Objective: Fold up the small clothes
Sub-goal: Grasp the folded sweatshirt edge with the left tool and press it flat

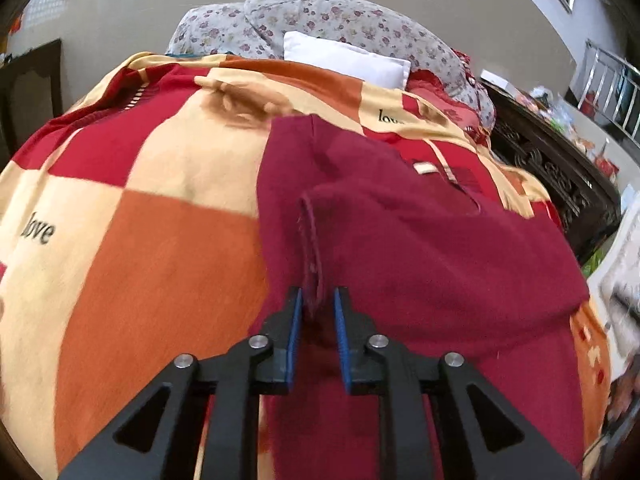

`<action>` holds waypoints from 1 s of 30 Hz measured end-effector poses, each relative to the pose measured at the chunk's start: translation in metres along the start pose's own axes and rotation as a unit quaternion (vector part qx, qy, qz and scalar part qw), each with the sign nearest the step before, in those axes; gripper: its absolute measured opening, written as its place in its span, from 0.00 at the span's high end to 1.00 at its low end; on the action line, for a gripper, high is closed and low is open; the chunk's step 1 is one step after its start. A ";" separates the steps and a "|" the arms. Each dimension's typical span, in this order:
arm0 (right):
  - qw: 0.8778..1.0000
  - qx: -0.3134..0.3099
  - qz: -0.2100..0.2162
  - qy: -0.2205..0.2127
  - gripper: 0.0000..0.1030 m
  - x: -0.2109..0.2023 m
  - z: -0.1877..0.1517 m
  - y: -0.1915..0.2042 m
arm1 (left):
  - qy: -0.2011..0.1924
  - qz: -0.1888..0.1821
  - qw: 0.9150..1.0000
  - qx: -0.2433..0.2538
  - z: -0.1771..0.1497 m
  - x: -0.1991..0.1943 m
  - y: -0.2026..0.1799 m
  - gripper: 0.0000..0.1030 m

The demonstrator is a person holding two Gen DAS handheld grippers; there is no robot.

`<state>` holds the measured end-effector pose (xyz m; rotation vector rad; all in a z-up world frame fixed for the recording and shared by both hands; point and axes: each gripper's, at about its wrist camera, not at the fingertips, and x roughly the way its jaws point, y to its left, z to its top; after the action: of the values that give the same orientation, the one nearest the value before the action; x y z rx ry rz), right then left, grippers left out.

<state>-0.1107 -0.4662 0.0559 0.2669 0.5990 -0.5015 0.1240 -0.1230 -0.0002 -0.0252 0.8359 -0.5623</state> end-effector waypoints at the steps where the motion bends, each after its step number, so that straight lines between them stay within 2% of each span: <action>1: 0.999 -0.027 0.000 -0.027 0.05 -0.007 0.012 0.013 | 0.003 0.002 1.000 0.003 -0.003 -0.001 0.000 0.82; 3: 0.996 -0.074 0.029 -0.041 0.09 -0.009 0.027 0.042 | 0.010 0.006 1.000 -0.004 -0.005 -0.003 0.004 0.82; 5: 0.991 -0.114 0.063 -0.027 0.27 0.002 0.037 0.070 | 0.001 0.037 0.999 -0.031 -0.004 -0.012 0.014 0.82; 6: 0.990 -0.125 0.069 -0.009 0.50 0.011 0.040 0.080 | -0.009 0.055 0.997 -0.044 -0.002 -0.019 0.019 0.82; 7: 0.990 -0.127 0.067 0.006 0.63 0.020 0.041 0.086 | -0.024 0.060 0.997 -0.050 0.000 -0.026 0.020 0.82; 9: 0.989 -0.132 0.061 0.029 0.63 0.035 0.038 0.091 | -0.059 0.032 0.997 -0.033 0.009 -0.040 0.006 0.82; 12: 0.989 -0.127 0.035 0.060 0.64 0.060 0.019 0.083 | -0.071 -0.020 0.997 0.002 0.021 -0.037 -0.024 0.82; 13: 0.989 -0.123 0.037 0.073 0.64 0.071 0.011 0.077 | -0.064 -0.020 0.998 0.017 0.025 -0.027 -0.036 0.82; 15: 0.990 -0.122 0.038 0.063 0.64 0.076 0.001 0.073 | -0.045 -0.013 0.998 0.035 0.027 -0.005 -0.050 0.82; 17: 0.991 -0.116 0.039 0.054 0.63 0.077 -0.003 0.071 | -0.006 0.042 0.999 0.019 0.025 0.024 -0.041 0.82; 18: 0.991 -0.119 0.039 0.052 0.62 0.077 -0.004 0.071 | 0.012 0.049 0.999 -0.001 0.020 0.034 -0.029 0.86; 19: 0.990 -0.125 0.044 0.047 0.62 0.076 -0.007 0.070 | 0.017 0.045 0.999 -0.012 0.015 0.038 -0.022 0.93; 20: 0.990 -0.126 0.051 0.045 0.62 0.076 -0.009 0.068 | 0.014 0.042 0.999 -0.010 0.009 0.037 -0.018 0.94; 23: 0.989 -0.109 0.094 0.034 0.57 0.074 -0.012 0.055 | 0.019 0.042 0.999 0.014 0.003 0.031 -0.020 0.95; 26: 0.985 -0.081 0.143 0.042 0.56 0.069 -0.003 0.043 | 0.016 0.044 0.999 0.014 0.009 0.018 -0.021 0.95; 27: 0.984 -0.073 0.153 0.044 0.56 0.065 0.000 0.041 | 0.006 0.047 0.999 0.015 0.012 0.012 -0.023 0.94; 29: 0.985 -0.058 0.157 0.030 0.56 0.052 0.015 0.036 | -0.037 0.054 0.998 0.024 0.022 -0.006 -0.032 0.77; 30: 0.987 -0.060 0.147 0.015 0.53 0.046 0.023 0.036 | -0.057 0.051 0.997 0.031 0.027 -0.012 -0.038 0.64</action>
<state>-0.0480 -0.4613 0.0496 0.2428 0.6040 -0.1760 0.1193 -0.1550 0.0353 0.0405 0.7041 -0.4864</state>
